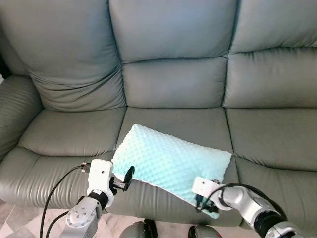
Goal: Move the pillow to the sofa
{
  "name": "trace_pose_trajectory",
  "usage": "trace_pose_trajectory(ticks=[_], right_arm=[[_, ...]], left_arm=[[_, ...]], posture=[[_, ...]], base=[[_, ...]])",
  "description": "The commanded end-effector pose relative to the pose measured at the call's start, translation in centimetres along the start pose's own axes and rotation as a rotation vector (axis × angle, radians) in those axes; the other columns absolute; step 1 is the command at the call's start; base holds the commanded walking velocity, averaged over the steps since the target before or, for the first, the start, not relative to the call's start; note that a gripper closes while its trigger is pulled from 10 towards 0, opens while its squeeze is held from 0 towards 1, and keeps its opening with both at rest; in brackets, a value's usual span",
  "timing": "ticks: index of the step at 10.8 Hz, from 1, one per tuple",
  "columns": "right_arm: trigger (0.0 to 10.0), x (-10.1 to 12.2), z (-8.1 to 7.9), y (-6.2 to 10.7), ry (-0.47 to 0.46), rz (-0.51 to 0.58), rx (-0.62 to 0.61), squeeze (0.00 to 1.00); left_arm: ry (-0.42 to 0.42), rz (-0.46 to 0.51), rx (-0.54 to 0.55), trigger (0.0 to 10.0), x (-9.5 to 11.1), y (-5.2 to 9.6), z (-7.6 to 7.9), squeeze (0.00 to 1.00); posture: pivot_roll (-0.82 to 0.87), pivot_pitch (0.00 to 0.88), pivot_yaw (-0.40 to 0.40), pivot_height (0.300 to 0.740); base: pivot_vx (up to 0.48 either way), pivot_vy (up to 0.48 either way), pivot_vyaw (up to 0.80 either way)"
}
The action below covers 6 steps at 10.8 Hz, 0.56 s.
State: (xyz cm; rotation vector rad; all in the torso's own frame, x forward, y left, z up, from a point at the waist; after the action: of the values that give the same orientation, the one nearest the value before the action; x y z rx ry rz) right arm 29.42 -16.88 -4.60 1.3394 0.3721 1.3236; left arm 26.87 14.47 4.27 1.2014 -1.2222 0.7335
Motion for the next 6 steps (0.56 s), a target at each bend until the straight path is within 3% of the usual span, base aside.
trace_pose_trajectory(ticks=[1, 4, 6], right_arm=[[0.0, -1.2, -0.1, 0.0, 0.022, -0.040, -0.022, 0.00], [0.0, -2.2, 3.2, 1.1, 0.015, -0.064, -0.218, 0.00], [0.0, -1.4, 5.2, 1.7, -0.004, -0.016, -0.316, 0.00]], left_arm=[[-0.021, -0.024, 0.007, 10.0, -0.5, 0.4, -0.3, 0.00], [-0.027, -0.028, 0.011, 10.0, -0.5, 0.5, -0.4, 0.00], [-0.034, -0.031, 0.016, 10.0, -0.6, 0.4, -0.5, 0.00]], posture=[[-0.20, 0.220, 0.144, 0.740], [-0.19, 0.222, 0.147, 0.740], [-0.19, 0.221, 0.150, 0.740]], base=[[0.000, 0.000, 0.00], [0.000, 0.000, 0.00], [0.000, 0.000, 0.00]])
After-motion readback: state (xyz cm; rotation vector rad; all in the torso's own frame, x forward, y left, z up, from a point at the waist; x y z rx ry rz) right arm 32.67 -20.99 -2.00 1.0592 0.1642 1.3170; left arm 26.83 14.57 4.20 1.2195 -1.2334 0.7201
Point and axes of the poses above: a point about 5 cm out from each wrist's last joint towards the gripper, its own y axis pointing back from the gripper into the wrist, its own x axis along the axis of the wrist's last joint, z = x × y, the point moved 4 cm from there along -y, pointing out of the wrist towards the gripper, and after that the axes turned 9 degrees about -y, right-handed, at the moved point
